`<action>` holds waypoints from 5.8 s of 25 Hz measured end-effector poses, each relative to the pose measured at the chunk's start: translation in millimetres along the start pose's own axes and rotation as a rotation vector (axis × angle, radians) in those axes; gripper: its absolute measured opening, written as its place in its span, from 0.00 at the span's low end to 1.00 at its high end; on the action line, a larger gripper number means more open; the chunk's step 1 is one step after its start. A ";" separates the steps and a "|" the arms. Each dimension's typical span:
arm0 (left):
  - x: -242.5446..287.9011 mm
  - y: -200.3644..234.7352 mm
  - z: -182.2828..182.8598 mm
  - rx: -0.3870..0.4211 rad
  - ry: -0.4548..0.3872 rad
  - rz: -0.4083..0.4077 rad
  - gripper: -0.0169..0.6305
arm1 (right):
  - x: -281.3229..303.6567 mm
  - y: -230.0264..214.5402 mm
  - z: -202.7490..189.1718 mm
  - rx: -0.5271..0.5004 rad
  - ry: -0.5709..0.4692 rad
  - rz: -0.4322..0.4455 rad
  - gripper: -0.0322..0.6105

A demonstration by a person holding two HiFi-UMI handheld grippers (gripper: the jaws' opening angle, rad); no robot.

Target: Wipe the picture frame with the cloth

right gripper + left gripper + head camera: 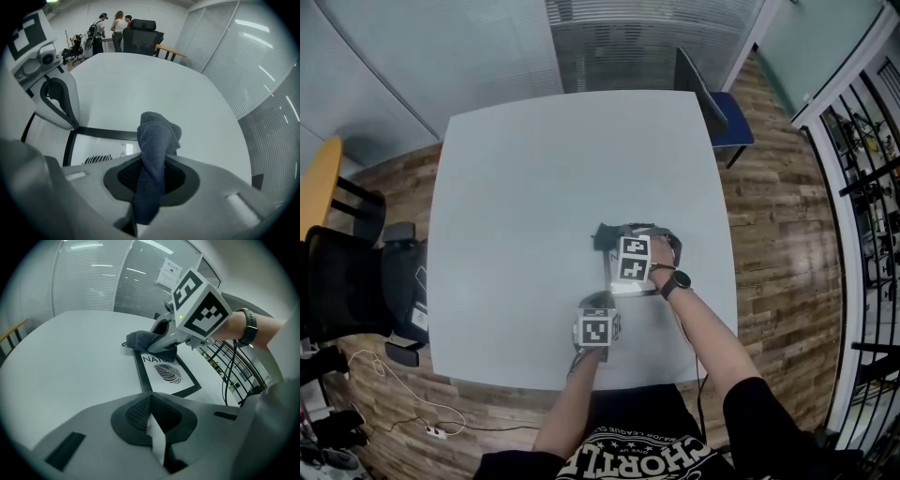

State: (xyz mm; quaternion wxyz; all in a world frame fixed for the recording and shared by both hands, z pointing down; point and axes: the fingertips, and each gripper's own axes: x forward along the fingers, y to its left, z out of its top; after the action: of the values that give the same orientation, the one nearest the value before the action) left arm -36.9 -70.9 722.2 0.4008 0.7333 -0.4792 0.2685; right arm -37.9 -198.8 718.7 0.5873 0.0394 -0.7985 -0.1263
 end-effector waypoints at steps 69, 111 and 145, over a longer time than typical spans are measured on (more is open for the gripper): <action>-5.0 -6.3 -5.7 -0.198 -0.044 0.029 0.02 | -14.3 44.0 -5.2 0.067 -0.050 -0.024 0.16; -12.4 -5.7 -0.2 -0.205 -0.072 0.029 0.02 | -44.5 62.7 -79.5 0.217 0.020 0.026 0.16; -13.0 -6.0 -0.5 -0.205 -0.088 0.014 0.02 | -45.1 87.5 -57.1 0.228 0.006 0.102 0.16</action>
State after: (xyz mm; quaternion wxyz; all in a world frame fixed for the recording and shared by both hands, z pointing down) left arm -36.6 -62.8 710.4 0.4503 0.6963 -0.5262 0.1885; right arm 37.6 -113.7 714.4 0.5871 0.0656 -0.8069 -0.0045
